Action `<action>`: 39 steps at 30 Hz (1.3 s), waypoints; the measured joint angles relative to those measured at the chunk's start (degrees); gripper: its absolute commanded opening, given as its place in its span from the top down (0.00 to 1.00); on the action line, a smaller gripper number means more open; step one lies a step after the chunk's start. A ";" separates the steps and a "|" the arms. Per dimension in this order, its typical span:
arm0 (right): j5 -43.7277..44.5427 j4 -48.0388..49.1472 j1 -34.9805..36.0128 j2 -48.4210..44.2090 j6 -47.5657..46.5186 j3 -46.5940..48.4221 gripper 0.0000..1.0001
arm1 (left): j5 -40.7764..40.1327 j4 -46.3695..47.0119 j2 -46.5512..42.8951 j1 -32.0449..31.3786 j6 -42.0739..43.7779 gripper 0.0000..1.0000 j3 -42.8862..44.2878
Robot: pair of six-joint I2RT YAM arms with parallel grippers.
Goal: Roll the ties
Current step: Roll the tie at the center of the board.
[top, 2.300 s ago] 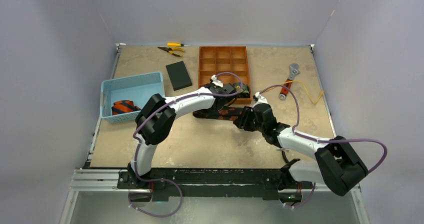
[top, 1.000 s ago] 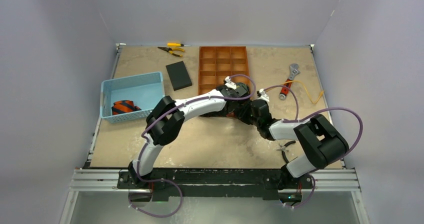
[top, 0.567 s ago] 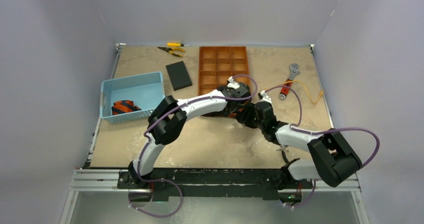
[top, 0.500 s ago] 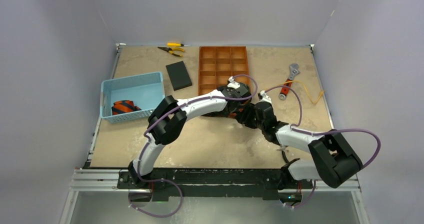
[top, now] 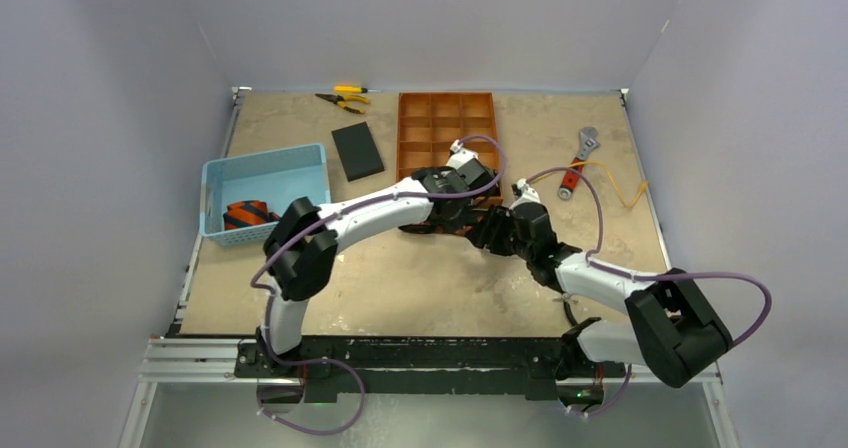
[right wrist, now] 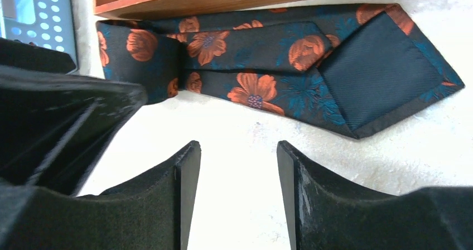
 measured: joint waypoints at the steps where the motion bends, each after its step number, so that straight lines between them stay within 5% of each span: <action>1: -0.31 -0.04 0.00 -0.20 -0.22 0.13 0.41 | 0.46 1.03 -2.05 0.15 0.07 0.33 -1.40; 9: -4.04 -0.90 0.96 2.73 -1.20 8.17 0.32 | 5.44 11.28 -20.37 5.14 -0.63 0.33 -16.92; 18: -8.07 -2.86 3.76 16.17 -0.92 20.85 0.23 | 26.71 36.70 -41.90 27.02 -1.73 0.26 -47.17; 30: -9.62 -3.89 4.42 25.29 0.98 25.66 0.33 | 44.83 53.90 -34.23 30.73 -3.08 0.34 -50.80; 39: -15.34 1.11 4.35 29.99 4.07 25.70 0.62 | 48.28 58.82 -27.76 31.28 -5.38 0.36 -53.09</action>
